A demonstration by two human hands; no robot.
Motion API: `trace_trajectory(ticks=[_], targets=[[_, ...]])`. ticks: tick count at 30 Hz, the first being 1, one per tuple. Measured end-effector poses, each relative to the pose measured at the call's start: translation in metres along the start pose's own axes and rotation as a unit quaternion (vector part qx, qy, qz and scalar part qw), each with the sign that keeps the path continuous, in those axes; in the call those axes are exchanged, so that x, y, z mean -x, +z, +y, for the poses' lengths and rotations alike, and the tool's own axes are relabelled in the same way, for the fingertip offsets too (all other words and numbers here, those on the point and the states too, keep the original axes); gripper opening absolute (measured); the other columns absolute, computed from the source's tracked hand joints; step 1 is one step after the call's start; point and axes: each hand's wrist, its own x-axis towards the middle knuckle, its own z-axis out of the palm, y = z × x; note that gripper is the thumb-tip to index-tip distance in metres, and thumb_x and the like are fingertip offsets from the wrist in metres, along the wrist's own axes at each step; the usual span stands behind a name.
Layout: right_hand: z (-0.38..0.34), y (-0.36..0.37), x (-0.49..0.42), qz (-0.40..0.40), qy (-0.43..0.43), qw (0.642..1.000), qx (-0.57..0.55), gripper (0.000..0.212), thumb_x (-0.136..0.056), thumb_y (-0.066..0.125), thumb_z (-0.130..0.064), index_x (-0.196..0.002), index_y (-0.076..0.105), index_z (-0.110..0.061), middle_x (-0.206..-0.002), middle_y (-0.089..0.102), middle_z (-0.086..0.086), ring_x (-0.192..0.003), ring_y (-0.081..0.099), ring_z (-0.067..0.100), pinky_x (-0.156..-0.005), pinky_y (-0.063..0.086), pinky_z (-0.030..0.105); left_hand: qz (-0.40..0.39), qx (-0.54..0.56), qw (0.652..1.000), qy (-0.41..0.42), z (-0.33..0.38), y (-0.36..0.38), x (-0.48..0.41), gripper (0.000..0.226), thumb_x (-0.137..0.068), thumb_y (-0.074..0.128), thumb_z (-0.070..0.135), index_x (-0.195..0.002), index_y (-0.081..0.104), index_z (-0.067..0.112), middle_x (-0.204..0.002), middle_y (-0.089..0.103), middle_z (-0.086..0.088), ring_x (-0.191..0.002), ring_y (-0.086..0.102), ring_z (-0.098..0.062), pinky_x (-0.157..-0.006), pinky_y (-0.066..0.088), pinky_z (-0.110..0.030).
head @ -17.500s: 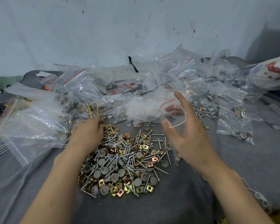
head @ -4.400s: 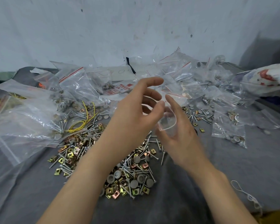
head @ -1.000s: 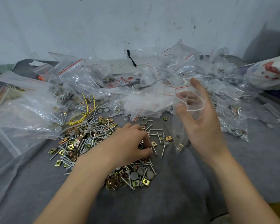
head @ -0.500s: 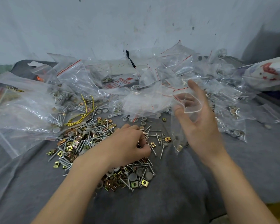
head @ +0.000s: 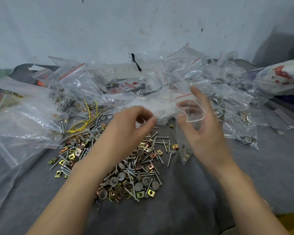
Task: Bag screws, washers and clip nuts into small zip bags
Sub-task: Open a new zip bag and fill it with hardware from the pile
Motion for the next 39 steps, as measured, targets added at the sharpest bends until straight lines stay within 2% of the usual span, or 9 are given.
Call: trace_trajectory(ticks=[4,8,13,20,23,28,30,33,39], targets=[[0.001,0.005,0.002,-0.006,-0.014,1.0,0.006,0.069,-0.092,0.063,-0.041,-0.153,0.033,-0.035,-0.121,0.063,-0.014,-0.118,0.058,0.009,-0.084,0.042,0.005,0.085,0.107,0.99,0.037,0.025,-0.01,-0.01,0.006,-0.094,0.063,0.036,-0.094,0.068,0.033,-0.086,0.068,0.02,-0.084,0.06,0.006,-0.071,0.043,-0.011],[0.0,0.009,0.005,-0.016,-0.02,1.0,0.018,0.07,-0.089,0.06,-0.051,-0.152,0.03,-0.041,-0.12,0.06,-0.02,-0.117,0.058,0.006,-0.078,0.047,0.007,0.056,0.1,0.991,0.069,0.041,-0.007,-0.014,0.01,-0.094,0.062,0.039,-0.098,0.07,0.035,-0.102,0.066,0.017,-0.1,0.058,0.001,-0.083,0.045,-0.021],[-0.001,0.01,0.005,-0.013,-0.009,1.0,0.02,0.07,-0.087,0.06,-0.052,-0.15,0.028,-0.049,-0.123,0.056,-0.032,-0.118,0.056,-0.003,-0.082,0.044,0.003,0.019,0.085,0.994,0.069,0.043,0.004,-0.016,0.01,-0.093,0.061,0.04,-0.1,0.068,0.042,-0.116,0.054,0.015,-0.113,0.05,0.003,-0.09,0.038,-0.015],[0.001,0.01,0.004,-0.007,-0.018,1.0,0.005,0.067,-0.092,0.062,-0.043,-0.152,0.032,-0.038,-0.121,0.061,-0.019,-0.119,0.057,0.007,-0.086,0.042,0.005,0.078,0.122,0.988,0.052,0.031,-0.001,-0.018,0.017,-0.096,0.057,0.043,-0.112,0.064,0.038,-0.116,0.058,0.018,-0.104,0.056,0.003,-0.083,0.046,-0.021],[0.001,0.006,0.002,0.0,-0.015,1.0,-0.008,0.066,-0.092,0.062,-0.042,-0.152,0.035,-0.035,-0.119,0.063,-0.016,-0.117,0.058,0.01,-0.089,0.04,0.006,0.07,0.113,0.991,0.016,0.017,0.002,-0.019,0.02,-0.097,0.055,0.044,-0.114,0.063,0.035,-0.105,0.063,0.022,-0.098,0.057,0.007,-0.077,0.044,-0.014],[0.004,-0.004,0.001,0.025,-0.005,0.999,-0.034,0.066,-0.091,0.065,-0.041,-0.151,0.037,-0.034,-0.117,0.064,-0.018,-0.116,0.058,0.006,-0.098,0.046,0.024,-0.04,-0.021,0.997,-0.061,-0.017,0.022,-0.016,0.025,-0.1,0.052,0.034,-0.12,0.062,0.023,-0.104,0.066,0.014,-0.096,0.06,-0.004,-0.089,0.049,-0.026],[0.006,-0.007,0.002,0.031,0.005,0.999,-0.036,0.066,-0.092,0.066,-0.036,-0.151,0.037,-0.034,-0.117,0.065,-0.019,-0.116,0.058,0.003,-0.09,0.046,0.015,-0.066,-0.075,0.992,-0.079,-0.027,0.029,-0.017,0.028,-0.1,0.051,0.032,-0.121,0.064,0.018,-0.108,0.068,0.005,-0.096,0.061,-0.011,-0.09,0.051,-0.033],[0.008,-0.011,0.0,0.037,0.016,0.999,-0.036,0.067,-0.091,0.065,-0.034,-0.152,0.037,-0.033,-0.116,0.064,-0.022,-0.116,0.058,0.001,-0.09,0.043,0.01,-0.085,-0.158,0.979,-0.099,-0.033,0.038,-0.023,0.03,-0.1,0.049,0.034,-0.12,0.065,0.019,-0.112,0.068,-0.002,-0.104,0.061,-0.023,-0.093,0.05,-0.042],[0.011,-0.018,-0.003,0.051,0.013,0.998,-0.028,0.066,-0.092,0.065,-0.036,-0.152,0.036,-0.034,-0.117,0.062,-0.026,-0.116,0.057,-0.001,-0.094,0.045,0.025,-0.073,-0.279,0.949,-0.13,-0.031,0.058,-0.032,0.035,-0.099,0.046,0.044,-0.113,0.067,0.02,-0.112,0.063,-0.007,-0.111,0.056,-0.029,-0.095,0.044,-0.044]])
